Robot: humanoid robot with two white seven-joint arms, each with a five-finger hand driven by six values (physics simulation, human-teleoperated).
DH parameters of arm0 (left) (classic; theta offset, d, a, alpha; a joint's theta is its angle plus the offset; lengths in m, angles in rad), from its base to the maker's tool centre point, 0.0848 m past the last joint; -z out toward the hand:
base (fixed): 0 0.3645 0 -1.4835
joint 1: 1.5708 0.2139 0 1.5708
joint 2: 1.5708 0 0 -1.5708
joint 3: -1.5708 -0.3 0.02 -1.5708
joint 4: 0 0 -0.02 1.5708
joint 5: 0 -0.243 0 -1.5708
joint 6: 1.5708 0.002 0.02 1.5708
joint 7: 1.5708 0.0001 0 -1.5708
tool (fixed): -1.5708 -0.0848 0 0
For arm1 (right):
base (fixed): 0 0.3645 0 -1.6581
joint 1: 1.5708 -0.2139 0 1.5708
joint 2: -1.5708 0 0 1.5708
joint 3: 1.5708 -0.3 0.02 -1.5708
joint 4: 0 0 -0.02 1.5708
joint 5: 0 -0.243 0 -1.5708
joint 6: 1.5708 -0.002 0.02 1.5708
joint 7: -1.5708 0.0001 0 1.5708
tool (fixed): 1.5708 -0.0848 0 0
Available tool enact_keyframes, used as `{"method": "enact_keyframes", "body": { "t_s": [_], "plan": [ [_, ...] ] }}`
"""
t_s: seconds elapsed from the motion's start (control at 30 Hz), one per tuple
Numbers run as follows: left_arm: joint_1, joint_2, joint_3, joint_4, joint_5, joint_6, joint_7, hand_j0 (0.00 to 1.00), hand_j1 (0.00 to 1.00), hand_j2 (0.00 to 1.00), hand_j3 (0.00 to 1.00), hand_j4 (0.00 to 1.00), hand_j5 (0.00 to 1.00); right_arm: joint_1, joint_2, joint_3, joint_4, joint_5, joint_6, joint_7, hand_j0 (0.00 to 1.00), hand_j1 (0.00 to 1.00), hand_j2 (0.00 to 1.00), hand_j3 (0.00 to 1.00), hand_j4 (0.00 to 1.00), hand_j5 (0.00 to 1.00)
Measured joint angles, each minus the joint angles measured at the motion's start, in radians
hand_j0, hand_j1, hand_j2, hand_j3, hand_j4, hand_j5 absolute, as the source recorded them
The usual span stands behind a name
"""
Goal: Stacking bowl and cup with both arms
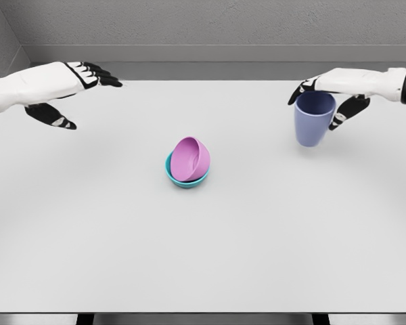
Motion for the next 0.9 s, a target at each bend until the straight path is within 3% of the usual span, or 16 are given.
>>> {"method": "enact_keyframes", "body": {
  "t_s": [0.13, 0.2, 0.37, 0.57, 0.9],
  "plan": [
    [0.133, -0.005, 0.077, 0.018, -0.006, 0.001, 0.172, 1.00, 1.00, 1.00, 1.00, 1.00, 1.00, -0.006, 0.010, -0.001, -0.016, -0.002, 0.000, -0.001, 0.71, 0.71, 0.71, 0.71, 0.71, 0.71],
    [0.195, -0.008, 0.111, 0.032, -0.007, 0.002, 0.203, 1.00, 1.00, 1.00, 1.00, 1.00, 1.00, -0.006, 0.018, -0.001, -0.020, -0.003, 0.000, -0.001, 0.71, 0.71, 0.71, 0.71, 0.71, 0.71],
    [0.264, -0.094, 0.193, 0.107, -0.011, 0.003, 0.227, 1.00, 1.00, 1.00, 1.00, 1.00, 1.00, -0.008, 0.036, -0.003, -0.037, -0.004, 0.000, -0.001, 0.71, 0.71, 0.71, 0.71, 0.71, 0.71],
    [0.273, -0.161, 0.274, 0.177, -0.011, 0.003, 0.221, 1.00, 1.00, 1.00, 1.00, 1.00, 1.00, -0.014, 0.042, -0.015, -0.052, -0.005, 0.000, -0.002, 0.71, 0.71, 0.71, 0.71, 0.71, 0.71],
    [0.293, -0.183, 0.322, 0.212, -0.011, 0.003, 0.219, 1.00, 1.00, 1.00, 1.00, 1.00, 1.00, -0.037, 0.052, -0.029, -0.080, -0.006, 0.000, -0.002, 0.71, 0.71, 0.71, 0.71, 0.71, 0.71]
  ]
}}
